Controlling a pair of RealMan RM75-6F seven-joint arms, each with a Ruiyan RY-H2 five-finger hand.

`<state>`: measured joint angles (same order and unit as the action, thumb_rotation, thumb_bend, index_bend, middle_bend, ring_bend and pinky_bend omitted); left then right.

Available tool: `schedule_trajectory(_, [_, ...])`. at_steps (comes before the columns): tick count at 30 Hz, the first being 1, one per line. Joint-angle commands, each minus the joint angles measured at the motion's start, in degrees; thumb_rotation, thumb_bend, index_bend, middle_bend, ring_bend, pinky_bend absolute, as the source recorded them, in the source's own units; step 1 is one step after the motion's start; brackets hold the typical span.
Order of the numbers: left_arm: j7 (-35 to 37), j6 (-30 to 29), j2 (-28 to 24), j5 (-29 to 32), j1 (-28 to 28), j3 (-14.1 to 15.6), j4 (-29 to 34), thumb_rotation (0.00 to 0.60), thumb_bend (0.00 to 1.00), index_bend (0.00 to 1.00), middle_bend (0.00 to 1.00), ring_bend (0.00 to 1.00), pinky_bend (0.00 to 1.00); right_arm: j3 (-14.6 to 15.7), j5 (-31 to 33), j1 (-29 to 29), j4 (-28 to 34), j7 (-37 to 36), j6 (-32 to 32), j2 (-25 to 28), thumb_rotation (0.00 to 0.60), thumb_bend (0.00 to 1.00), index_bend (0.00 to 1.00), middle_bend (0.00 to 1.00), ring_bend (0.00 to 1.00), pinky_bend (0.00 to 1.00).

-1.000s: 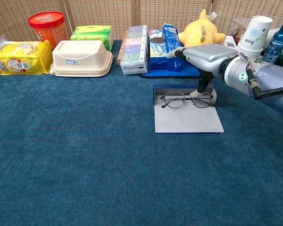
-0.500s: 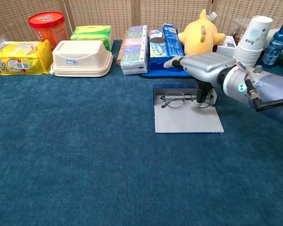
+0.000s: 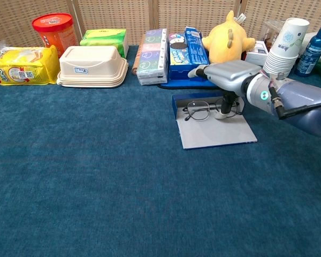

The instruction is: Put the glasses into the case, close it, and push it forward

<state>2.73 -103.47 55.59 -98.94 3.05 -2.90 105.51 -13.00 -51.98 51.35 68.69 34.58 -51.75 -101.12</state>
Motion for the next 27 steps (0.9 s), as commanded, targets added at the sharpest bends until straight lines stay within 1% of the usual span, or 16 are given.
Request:
schedule_trajectory(1, [-0.01, 0.07, 0.03, 0.0, -0.02, 0.01, 0.05, 0.6, 0.32, 0.2, 0.06, 0.0, 0.0, -0.26, 0.04, 0.33, -0.48, -0.2, 0.28, -0.15, 0.6, 0.19, 0.0, 0.0, 0.0, 0.16])
schedule_trajectory(13, [-0.37, 0.73, 0.45, -0.03, -0.39, -0.1, 0.24, 0.6, 0.33, 0.2, 0.06, 0.0, 0.0, -1.49, 0.18, 1.22, 0.11, -0.13, -0.64, -0.26, 0.6, 0.19, 0.0, 0.0, 0.0, 0.16])
schedule_trajectory(20, [0.1, 0.39, 0.4, 0.51, 0.0, -0.06, -0.17, 0.6, 0.33, 0.19, 0.06, 0.0, 0.0, -2.17, 1.0, 2.61, -1.89, 0.32, 0.12, -1.45, 0.6, 0.19, 0.0, 0.0, 0.0, 0.16])
schedule_trajectory(27, [0.48, 0.22, 0.28, 0.6, 0.05, -0.18, -0.41, 0.6, 0.33, 0.19, 0.06, 0.0, 0.0, -2.24, 1.22, 3.23, -3.31, 0.69, 0.38, -1.84, 0.6, 0.19, 0.0, 0.0, 0.0, 0.16])
